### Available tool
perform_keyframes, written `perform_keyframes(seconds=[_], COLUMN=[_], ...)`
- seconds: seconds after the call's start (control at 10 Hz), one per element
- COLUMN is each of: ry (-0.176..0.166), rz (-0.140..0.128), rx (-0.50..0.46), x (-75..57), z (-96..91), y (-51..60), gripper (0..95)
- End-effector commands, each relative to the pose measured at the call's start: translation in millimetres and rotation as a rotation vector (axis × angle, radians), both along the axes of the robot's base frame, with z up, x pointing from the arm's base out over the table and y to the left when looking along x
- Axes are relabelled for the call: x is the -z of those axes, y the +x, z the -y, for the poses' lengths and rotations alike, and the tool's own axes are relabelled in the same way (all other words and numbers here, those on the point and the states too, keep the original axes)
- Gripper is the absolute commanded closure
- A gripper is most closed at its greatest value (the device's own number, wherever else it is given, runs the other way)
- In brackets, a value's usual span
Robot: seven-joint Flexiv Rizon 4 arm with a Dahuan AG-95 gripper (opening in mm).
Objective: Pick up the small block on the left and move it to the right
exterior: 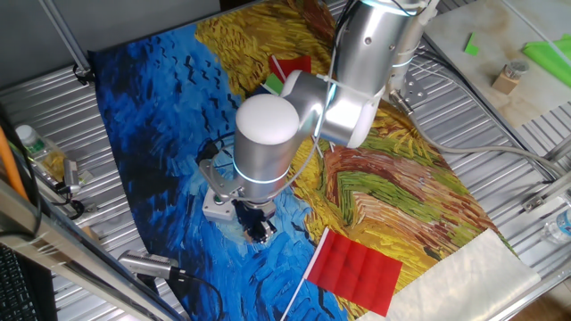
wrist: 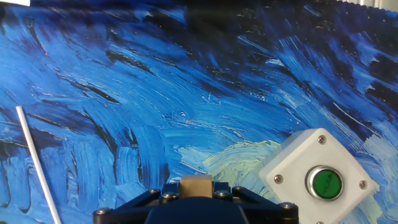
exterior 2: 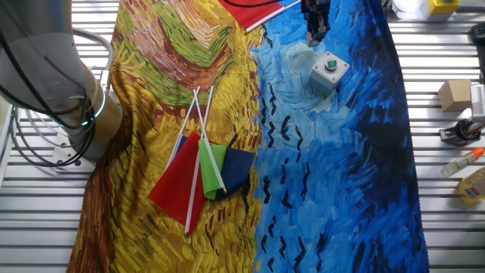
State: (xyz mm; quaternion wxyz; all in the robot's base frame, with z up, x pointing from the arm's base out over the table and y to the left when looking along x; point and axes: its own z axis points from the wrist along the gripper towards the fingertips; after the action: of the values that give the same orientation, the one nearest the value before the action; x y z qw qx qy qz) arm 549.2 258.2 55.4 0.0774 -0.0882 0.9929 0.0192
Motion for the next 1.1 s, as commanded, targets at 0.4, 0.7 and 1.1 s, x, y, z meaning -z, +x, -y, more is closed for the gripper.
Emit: perform_keyframes(seconds=[0.4, 0.7, 1.1], ry=[0.004, -0.002, -0.004], rz=[0.008, 0.011, 0.016], rx=[-0.012, -0.033, -0.049], x=[0.3, 0.3, 0.2], z=[-0.6, -0.5, -0.5], y=[0.3, 0.4, 0.4], gripper=[95.0, 95.0, 76.0])
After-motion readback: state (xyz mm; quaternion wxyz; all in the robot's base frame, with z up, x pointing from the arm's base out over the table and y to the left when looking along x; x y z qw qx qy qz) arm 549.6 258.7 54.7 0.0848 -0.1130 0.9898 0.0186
